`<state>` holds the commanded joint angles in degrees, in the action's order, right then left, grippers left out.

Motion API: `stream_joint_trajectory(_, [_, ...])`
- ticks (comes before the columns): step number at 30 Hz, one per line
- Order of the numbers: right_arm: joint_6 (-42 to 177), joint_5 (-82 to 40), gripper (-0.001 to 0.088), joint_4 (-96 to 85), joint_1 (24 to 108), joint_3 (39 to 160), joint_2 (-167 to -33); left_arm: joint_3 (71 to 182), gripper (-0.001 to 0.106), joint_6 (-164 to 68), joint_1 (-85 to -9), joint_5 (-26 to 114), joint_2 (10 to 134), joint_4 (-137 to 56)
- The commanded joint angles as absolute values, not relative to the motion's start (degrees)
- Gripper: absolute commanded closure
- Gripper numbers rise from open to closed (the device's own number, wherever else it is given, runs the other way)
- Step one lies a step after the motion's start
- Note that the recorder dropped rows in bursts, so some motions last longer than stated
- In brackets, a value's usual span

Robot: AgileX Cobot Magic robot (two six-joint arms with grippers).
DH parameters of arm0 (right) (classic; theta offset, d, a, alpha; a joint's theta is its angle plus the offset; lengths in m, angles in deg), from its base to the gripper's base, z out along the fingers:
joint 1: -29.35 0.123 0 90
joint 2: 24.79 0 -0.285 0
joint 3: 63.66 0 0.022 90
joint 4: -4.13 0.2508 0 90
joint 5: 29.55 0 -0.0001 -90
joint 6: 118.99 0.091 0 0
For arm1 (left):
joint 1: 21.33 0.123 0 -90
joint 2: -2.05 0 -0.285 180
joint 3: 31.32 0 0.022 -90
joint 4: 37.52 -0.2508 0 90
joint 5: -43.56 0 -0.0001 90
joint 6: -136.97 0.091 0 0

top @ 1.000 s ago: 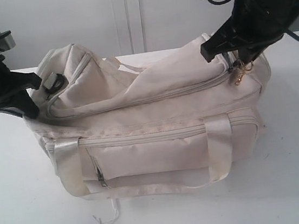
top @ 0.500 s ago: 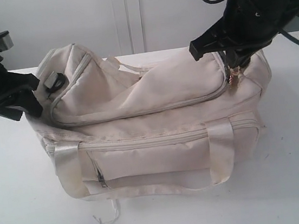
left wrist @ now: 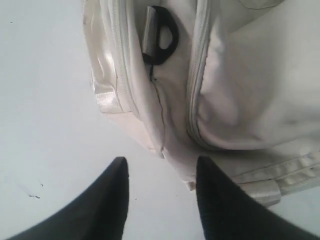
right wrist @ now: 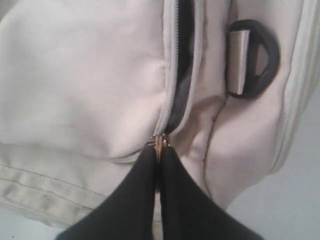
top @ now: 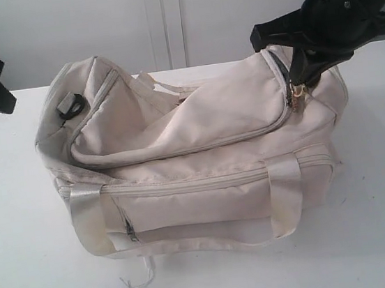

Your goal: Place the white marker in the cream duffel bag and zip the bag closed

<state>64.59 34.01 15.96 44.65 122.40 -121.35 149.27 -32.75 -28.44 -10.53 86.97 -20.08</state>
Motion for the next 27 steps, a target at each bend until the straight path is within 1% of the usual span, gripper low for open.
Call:
stream_joint_trajectory(1, [64.0, 34.0, 0.0868, 17.2, 43.7, 122.4, -121.4, 149.3, 0.080, -32.5, -28.4, -11.3, 85.9, -18.7])
stream_joint_trajectory(2, [63.9, 34.0, 0.0868, 17.6, 43.4, 122.4, -121.4, 149.3, 0.085, -32.2, -28.4, -11.6, 85.5, -18.0])
stream_joint_trajectory(6, [63.8, 34.2, 0.0868, 17.8, 42.0, 122.4, -121.4, 149.2, 0.102, -29.7, -28.4, -12.6, 83.8, -14.1])
stream_joint_trajectory(7, [63.8, 34.2, 0.0868, 17.8, 41.7, 122.4, -121.4, 149.2, 0.105, -28.6, -28.4, -12.8, 83.3, -13.0])
stream_joint_trajectory(11, [63.8, 34.2, 0.0868, 18.5, 41.0, 122.4, -121.4, 149.2, 0.105, -25.8, -30.2, -13.0, 82.0, -10.9])
stream_joint_trajectory(14, [63.8, 34.1, 0.0868, 20.0, 40.7, 122.4, -121.5, 148.8, 0.105, -23.6, -33.0, -11.8, 80.9, -10.9])
stream_joint_trajectory(21, [63.8, 34.3, 0.0868, 22.8, 40.7, 122.4, -123.0, 143.6, 0.105, -20.6, -39.2, -2.5, 76.4, -12.1])
stream_joint_trajectory(27, [63.8, 33.3, 0.0868, 23.2, 40.6, 122.4, -123.1, 137.7, 0.105, -12.2, -44.2, 4.6, 72.7, -12.1])
